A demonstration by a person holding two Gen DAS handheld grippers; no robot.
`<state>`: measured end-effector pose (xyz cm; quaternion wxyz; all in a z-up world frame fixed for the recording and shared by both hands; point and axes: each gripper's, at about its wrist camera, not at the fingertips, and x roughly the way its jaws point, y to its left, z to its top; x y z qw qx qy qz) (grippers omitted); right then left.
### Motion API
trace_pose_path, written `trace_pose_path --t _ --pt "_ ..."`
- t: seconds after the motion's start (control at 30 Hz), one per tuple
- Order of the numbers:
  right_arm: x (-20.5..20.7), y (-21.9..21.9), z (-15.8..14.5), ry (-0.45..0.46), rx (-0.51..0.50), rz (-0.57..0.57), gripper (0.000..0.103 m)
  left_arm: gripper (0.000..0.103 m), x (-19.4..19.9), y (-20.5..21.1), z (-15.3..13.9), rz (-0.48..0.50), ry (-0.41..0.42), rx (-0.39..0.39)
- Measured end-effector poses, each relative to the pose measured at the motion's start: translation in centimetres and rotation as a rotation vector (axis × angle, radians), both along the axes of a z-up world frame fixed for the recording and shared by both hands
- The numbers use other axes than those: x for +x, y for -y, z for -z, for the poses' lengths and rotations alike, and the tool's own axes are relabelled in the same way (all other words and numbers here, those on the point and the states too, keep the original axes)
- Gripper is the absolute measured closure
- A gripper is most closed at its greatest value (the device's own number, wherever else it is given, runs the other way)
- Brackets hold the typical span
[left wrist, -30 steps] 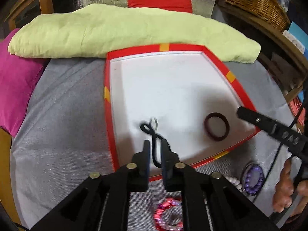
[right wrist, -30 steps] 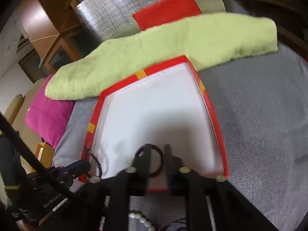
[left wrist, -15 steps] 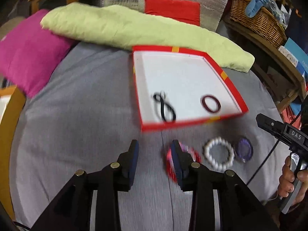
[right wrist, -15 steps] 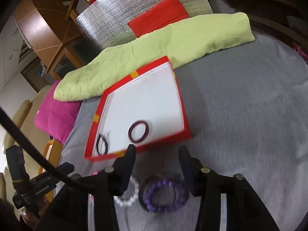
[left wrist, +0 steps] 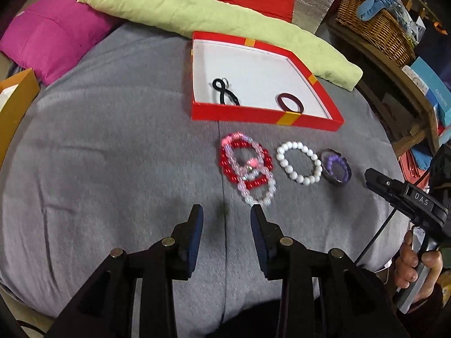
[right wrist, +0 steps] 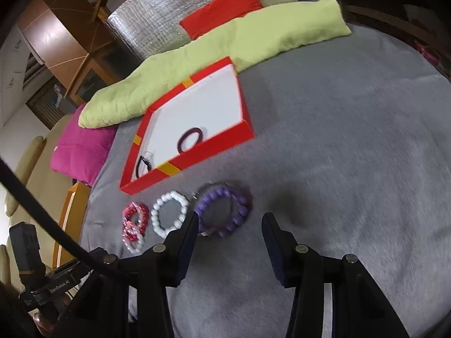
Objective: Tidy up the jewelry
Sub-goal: 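Lower the left tool onto the pink beaded bracelets and close it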
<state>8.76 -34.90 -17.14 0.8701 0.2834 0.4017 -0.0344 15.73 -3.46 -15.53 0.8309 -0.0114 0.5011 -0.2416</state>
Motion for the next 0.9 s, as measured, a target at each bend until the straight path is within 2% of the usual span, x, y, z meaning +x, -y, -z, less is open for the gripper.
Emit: trace_pose_path --t 0.4,0.67,0.9 --pt "-0.6 -1.3 1.0 -0.026 -0.058 -0.056 0.053 0.067 -1.1 -1.0 1.2 -0.036 -0.051 -0.017" --pt "-0.6 -1.6 1.4 -0.019 -0.018 -0.061 0.053 0.065 1.9 -1.0 0.2 -0.044 -0.043 -0.044" --pt "-0.6 -1.4 1.3 -0.017 -0.010 -0.057 0.053 0.065 5.5 1.0 0.0 -0.025 -0.027 -0.031"
